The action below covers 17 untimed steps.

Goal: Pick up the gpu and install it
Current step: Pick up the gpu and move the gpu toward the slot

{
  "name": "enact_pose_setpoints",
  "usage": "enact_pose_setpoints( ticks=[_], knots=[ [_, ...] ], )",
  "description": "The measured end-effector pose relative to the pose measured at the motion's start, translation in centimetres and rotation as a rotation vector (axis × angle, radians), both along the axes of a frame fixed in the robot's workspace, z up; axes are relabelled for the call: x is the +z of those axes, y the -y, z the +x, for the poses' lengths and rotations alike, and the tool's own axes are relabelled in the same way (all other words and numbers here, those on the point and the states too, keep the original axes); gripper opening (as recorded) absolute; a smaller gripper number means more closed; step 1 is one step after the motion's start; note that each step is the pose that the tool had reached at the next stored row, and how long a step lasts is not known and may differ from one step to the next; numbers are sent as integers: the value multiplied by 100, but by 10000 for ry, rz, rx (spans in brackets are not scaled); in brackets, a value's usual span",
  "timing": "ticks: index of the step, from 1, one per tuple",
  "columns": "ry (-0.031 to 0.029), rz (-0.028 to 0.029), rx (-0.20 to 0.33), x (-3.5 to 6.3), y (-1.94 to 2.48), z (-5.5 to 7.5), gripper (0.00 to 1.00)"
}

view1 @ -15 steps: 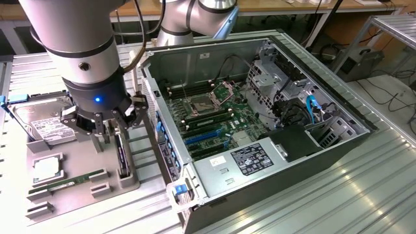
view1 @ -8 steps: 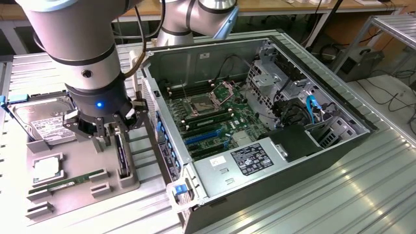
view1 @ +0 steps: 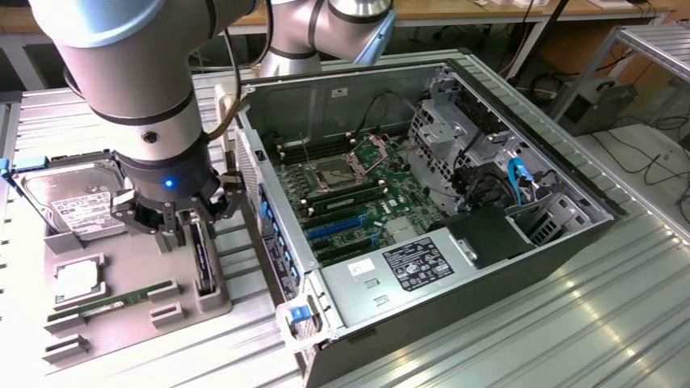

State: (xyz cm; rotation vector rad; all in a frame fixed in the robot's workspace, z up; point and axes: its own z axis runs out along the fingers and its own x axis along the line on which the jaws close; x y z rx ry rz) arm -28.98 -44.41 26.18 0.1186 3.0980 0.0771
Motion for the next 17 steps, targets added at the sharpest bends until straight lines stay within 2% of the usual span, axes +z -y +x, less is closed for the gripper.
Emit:
enact_pose_setpoints(
  ticks=[8, 17],
  knots=[
    [-9, 52, -1, -129, -60, 0, 42],
    [-93, 51, -237, -225, -89, -23, 42]
  ],
)
